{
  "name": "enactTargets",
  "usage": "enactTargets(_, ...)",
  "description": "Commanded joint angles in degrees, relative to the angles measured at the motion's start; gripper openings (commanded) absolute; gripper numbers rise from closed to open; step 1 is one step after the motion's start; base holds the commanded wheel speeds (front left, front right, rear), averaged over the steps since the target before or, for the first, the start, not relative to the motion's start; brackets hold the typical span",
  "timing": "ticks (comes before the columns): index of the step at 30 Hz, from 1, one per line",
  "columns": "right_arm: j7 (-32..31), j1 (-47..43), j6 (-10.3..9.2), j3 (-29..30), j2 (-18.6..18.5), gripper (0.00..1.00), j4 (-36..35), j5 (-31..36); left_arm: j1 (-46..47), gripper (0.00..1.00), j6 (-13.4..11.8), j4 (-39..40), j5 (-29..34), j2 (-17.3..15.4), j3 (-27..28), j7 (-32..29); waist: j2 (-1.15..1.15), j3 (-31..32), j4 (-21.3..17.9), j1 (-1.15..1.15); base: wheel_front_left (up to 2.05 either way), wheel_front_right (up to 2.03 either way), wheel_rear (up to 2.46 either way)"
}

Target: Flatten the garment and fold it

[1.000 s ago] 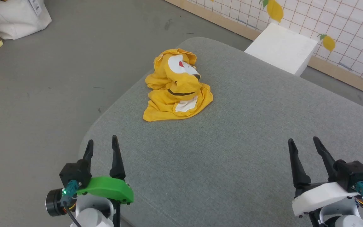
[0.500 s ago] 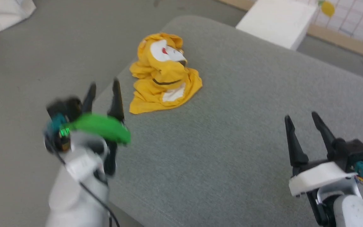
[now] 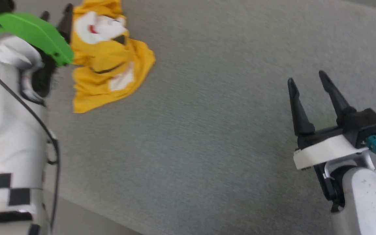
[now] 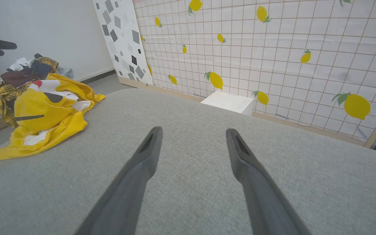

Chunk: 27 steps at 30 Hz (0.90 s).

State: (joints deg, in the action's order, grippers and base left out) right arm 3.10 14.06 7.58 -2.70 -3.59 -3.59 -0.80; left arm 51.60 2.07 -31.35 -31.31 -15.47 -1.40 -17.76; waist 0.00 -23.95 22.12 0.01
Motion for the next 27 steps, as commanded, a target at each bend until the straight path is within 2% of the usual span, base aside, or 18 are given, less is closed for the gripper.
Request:
enactTargets(1, 0.65, 1.44, -0.09, -0.23, -0.24, 1.0, 0.01, -0.08, 1.33, 1.0, -0.62, -0.98, -0.3, -1.16, 0.05, -1.77, 0.0, -9.54, -9.35, -0.01, 0.0, 0.0, 0.0)
enactTargets(6, 2.57, 3.49, -0.09, -1.2, -0.03, 1.0, 1.56, -0.65, 1.23, 1.0, -2.02, -4.4, -1.76, -3.5, 0.71, -9.24, 0.0, -12.0, -12.47, -0.01, 0.0, 0.0, 0.0)
enactTargets(9, 3.53, 4.06, -0.09, -1.32, 0.13, 1.0, 2.77, -1.01, -0.71, 1.0, -4.46, -6.82, -1.81, -4.29, 0.57, -13.99, 0.0, -12.37, -13.51, -0.01, 0.0, 0.0, 0.0)
enactTargets(13, 4.62, 4.31, -0.09, -1.24, 0.29, 1.0, 4.28, -1.24, -3.98, 1.0, -7.03, -9.0, -1.62, -4.99, -0.54, -21.17, 0.0, -11.37, -14.37, -0.01, 0.0, 0.0, 0.0)
enactTargets(16, 5.39, 4.3, -0.09, -1.07, 0.43, 1.0, 5.22, -1.58, -6.38, 1.0, -7.87, -9.46, -1.73, -5.72, -1.33, -26.12, 0.0, -9.64, -14.69, -0.01, 0.0, 0.0, 0.0)
enactTargets(17, 5.61, 4.2, -0.09, -0.97, 0.47, 1.0, 5.58, -1.75, -7.11, 0.64, -7.6, -8.85, -1.76, -6.08, -1.58, -26.95, 0.0, -8.91, -14.69, -0.01, 0.0, 0.0, 0.0)
enactTargets(18, 5.88, 4.07, -0.09, -0.84, 0.51, 1.0, 5.94, -1.9, -7.56, 0.22, -6.94, -7.95, -1.52, -6.65, -1.72, -26.2, 0.0, -8.1, -14.66, -0.01, 0.0, 0.0, 0.0)
enactTargets(19, 6.16, 3.86, -0.09, -0.74, 0.54, 1.0, 6.51, -2.09, -8.04, 0.0, -6.5, -6.69, -0.86, -7.58, -1.55, -23.58, 0.0, -6.89, -14.66, -0.01, 0.0, 0.0, 0.0)
enactTargets(25, 7.46, 1.54, -0.09, 0.65, 0.67, 1.0, 9.08, -2.89, -9.28, 0.0, -7.71, -1.7, 4.76, -11.04, -0.3, -3.67, 0.0, 0.73, -14.53, -0.01, 0.0, 0.0, 0.0)
enactTargets(27, 7.85, 0.18, -0.09, 1.19, 0.68, 1.0, 9.9, -3.68, -9.14, 0.0, -7.29, -0.4, 6.97, -12.06, -1.02, 1.97, 0.0, 3.94, -14.53, -0.01, 0.0, 0.0, 0.0)
